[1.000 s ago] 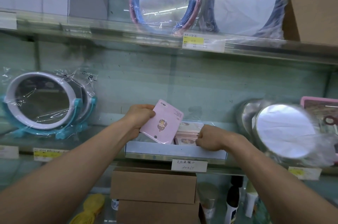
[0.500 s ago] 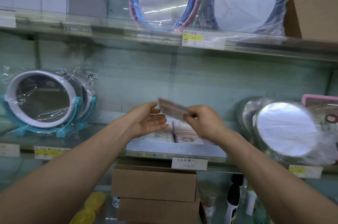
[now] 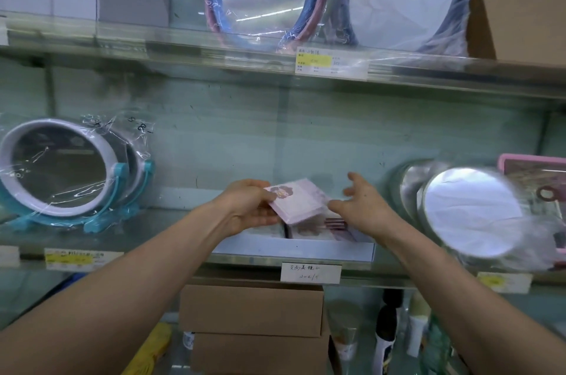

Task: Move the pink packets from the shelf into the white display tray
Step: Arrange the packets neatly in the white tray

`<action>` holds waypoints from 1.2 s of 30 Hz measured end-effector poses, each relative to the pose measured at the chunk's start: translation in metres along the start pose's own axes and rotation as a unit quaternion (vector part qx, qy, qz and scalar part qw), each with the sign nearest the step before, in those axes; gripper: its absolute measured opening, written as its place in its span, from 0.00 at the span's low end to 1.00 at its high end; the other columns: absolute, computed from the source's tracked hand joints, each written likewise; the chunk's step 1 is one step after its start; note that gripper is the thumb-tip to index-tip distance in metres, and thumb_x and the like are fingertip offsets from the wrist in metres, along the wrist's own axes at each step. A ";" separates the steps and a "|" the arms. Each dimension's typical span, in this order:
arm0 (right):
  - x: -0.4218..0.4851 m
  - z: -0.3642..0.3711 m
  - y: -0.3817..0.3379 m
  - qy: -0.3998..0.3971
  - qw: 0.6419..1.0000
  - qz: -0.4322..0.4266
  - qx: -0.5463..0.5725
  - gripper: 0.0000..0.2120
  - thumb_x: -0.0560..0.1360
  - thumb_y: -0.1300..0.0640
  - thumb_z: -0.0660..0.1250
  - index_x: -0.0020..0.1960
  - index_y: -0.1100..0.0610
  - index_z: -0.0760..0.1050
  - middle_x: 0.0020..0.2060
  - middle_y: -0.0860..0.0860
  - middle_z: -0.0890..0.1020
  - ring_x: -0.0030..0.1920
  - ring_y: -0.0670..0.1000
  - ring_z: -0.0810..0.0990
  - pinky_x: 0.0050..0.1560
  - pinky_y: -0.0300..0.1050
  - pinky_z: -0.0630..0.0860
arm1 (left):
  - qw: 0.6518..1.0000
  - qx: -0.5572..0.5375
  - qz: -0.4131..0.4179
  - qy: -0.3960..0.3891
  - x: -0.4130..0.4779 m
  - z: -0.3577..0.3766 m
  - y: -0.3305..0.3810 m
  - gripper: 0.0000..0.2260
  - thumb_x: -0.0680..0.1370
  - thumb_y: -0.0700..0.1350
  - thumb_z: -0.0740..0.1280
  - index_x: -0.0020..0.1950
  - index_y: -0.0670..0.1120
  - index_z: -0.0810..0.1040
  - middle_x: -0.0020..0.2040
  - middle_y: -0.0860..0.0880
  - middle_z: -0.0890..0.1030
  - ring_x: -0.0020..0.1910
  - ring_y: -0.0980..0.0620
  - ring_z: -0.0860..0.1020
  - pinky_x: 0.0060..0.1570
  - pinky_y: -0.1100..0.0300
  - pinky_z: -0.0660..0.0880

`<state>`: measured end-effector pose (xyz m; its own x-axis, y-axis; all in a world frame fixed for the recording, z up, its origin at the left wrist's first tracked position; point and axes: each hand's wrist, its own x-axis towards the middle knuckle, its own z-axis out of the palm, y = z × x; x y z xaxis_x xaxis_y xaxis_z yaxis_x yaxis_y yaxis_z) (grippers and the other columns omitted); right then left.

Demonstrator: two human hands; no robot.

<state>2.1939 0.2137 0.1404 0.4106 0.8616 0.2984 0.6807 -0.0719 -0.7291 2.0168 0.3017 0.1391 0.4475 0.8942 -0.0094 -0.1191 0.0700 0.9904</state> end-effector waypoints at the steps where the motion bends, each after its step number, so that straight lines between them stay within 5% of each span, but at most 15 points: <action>1: -0.001 -0.004 0.000 0.007 0.993 -0.051 -0.105 0.36 0.74 0.58 0.68 0.77 0.54 0.54 0.72 0.56 0.65 0.70 0.55 0.67 0.69 0.49 0.66 | 1.000 -0.013 -0.003 -0.003 -0.001 0.001 0.002 0.07 0.79 0.30 0.59 0.47 0.40 0.72 0.41 0.40 0.79 0.39 0.46 0.78 0.47 0.49 0.77; 4: -0.011 -0.005 -0.010 -0.038 0.941 -0.188 -0.277 0.28 0.75 0.55 0.66 0.74 0.48 0.64 0.75 0.50 0.59 0.75 0.51 0.57 0.74 0.46 0.56 | 0.998 -0.040 -0.034 -0.024 -0.004 0.006 0.005 0.08 0.79 0.31 0.58 0.43 0.38 0.72 0.41 0.40 0.77 0.38 0.46 0.77 0.36 0.52 0.81; 7: -0.013 0.001 -0.014 -0.038 0.928 -0.248 -0.275 0.11 0.76 0.57 0.62 0.56 0.48 0.79 0.58 0.49 0.80 0.58 0.51 0.75 0.58 0.47 0.72 | 0.998 -0.022 -0.056 -0.033 -0.004 0.010 0.006 0.05 0.80 0.33 0.59 0.44 0.37 0.71 0.39 0.40 0.75 0.36 0.47 0.76 0.30 0.55 0.80; 9: -0.013 -0.004 -0.015 -0.019 0.917 -0.249 -0.310 0.08 0.76 0.57 0.60 0.44 0.54 0.77 0.38 0.51 0.80 0.41 0.54 0.75 0.41 0.46 0.72 | 0.997 0.063 -0.046 -0.010 -0.003 0.008 0.006 0.04 0.80 0.37 0.61 0.46 0.38 0.72 0.39 0.41 0.75 0.34 0.47 0.76 0.32 0.55 0.80; 13: -0.012 -0.013 -0.018 -0.024 0.882 -0.218 -0.418 0.10 0.73 0.59 0.59 0.35 0.54 0.72 0.32 0.50 0.75 0.40 0.58 0.73 0.33 0.43 0.66 | 0.965 0.253 0.044 0.062 0.005 -0.003 0.002 0.06 0.79 0.40 0.62 0.52 0.40 0.76 0.40 0.44 0.76 0.33 0.49 0.75 0.35 0.58 0.77; 15: -0.015 -0.006 -0.021 -0.073 0.880 -0.199 -0.424 0.12 0.74 0.58 0.60 0.35 0.47 0.76 0.34 0.47 0.77 0.44 0.57 0.74 0.35 0.41 0.67 | 0.942 0.322 0.073 0.064 0.007 -0.005 -0.003 0.05 0.79 0.39 0.62 0.46 0.42 0.77 0.39 0.44 0.74 0.34 0.48 0.72 0.35 0.59 0.73; 17: -0.013 0.002 -0.019 -0.125 0.887 -0.174 -0.410 0.11 0.75 0.53 0.62 0.51 0.44 0.81 0.47 0.46 0.82 0.51 0.54 0.77 0.46 0.42 0.73 | 0.915 0.388 0.087 0.062 0.011 -0.006 -0.009 0.05 0.78 0.39 0.62 0.43 0.46 0.75 0.40 0.45 0.73 0.37 0.48 0.69 0.37 0.58 0.70; 20: -0.005 0.001 -0.015 -0.207 0.915 -0.083 -0.335 0.14 0.76 0.44 0.61 0.36 0.48 0.77 0.39 0.49 0.78 0.41 0.50 0.75 0.45 0.44 0.72 | 0.878 0.470 0.086 0.046 0.016 -0.009 -0.016 0.07 0.76 0.41 0.63 0.39 0.50 0.75 0.39 0.49 0.74 0.38 0.50 0.69 0.40 0.59 0.71; 22: -0.001 0.001 -0.012 -0.219 0.918 -0.062 -0.324 0.17 0.77 0.42 0.58 0.36 0.49 0.77 0.41 0.49 0.77 0.43 0.50 0.75 0.46 0.44 0.71 | 0.857 0.510 0.076 0.015 0.014 -0.010 -0.019 0.08 0.75 0.40 0.62 0.41 0.52 0.76 0.41 0.49 0.75 0.41 0.50 0.71 0.43 0.60 0.68; 24: -0.003 0.007 -0.011 -0.210 0.916 -0.091 -0.330 0.18 0.79 0.45 0.55 0.34 0.50 0.72 0.39 0.47 0.76 0.46 0.52 0.74 0.46 0.44 0.70 | 0.830 0.553 0.071 -0.014 0.010 -0.007 -0.018 0.14 0.77 0.39 0.59 0.52 0.52 0.82 0.51 0.50 0.80 0.52 0.50 0.76 0.54 0.62 0.70; 27: -0.006 0.022 -0.009 -0.226 0.915 -0.099 -0.319 0.19 0.81 0.47 0.51 0.35 0.52 0.68 0.43 0.48 0.75 0.49 0.52 0.73 0.52 0.47 0.71 | 0.782 0.618 0.068 -0.044 0.003 -0.003 -0.015 0.21 0.78 0.36 0.55 0.64 0.51 0.78 0.69 0.52 0.73 0.69 0.52 0.69 0.69 0.61 0.64; 31: -0.004 0.027 -0.007 -0.215 0.917 -0.098 -0.322 0.19 0.81 0.48 0.51 0.33 0.51 0.67 0.45 0.49 0.74 0.49 0.53 0.73 0.49 0.46 0.70 | 0.752 0.653 0.069 -0.057 0.000 0.000 -0.011 0.22 0.78 0.35 0.54 0.66 0.51 0.77 0.71 0.53 0.71 0.70 0.52 0.68 0.70 0.61 0.62; 36: 0.000 0.027 -0.013 -0.218 0.918 -0.080 -0.323 0.20 0.81 0.51 0.50 0.31 0.51 0.63 0.36 0.47 0.69 0.45 0.52 0.69 0.43 0.44 0.66 | 0.740 0.666 0.094 -0.025 0.010 0.000 -0.013 0.18 0.78 0.38 0.57 0.64 0.49 0.78 0.68 0.50 0.75 0.66 0.49 0.71 0.67 0.57 0.67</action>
<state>2.1690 0.2285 0.1333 0.0883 0.9961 -0.0085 0.9863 -0.0886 -0.1393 2.0226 0.3093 0.1258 0.5702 0.8129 0.1189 0.7802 -0.5811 0.2316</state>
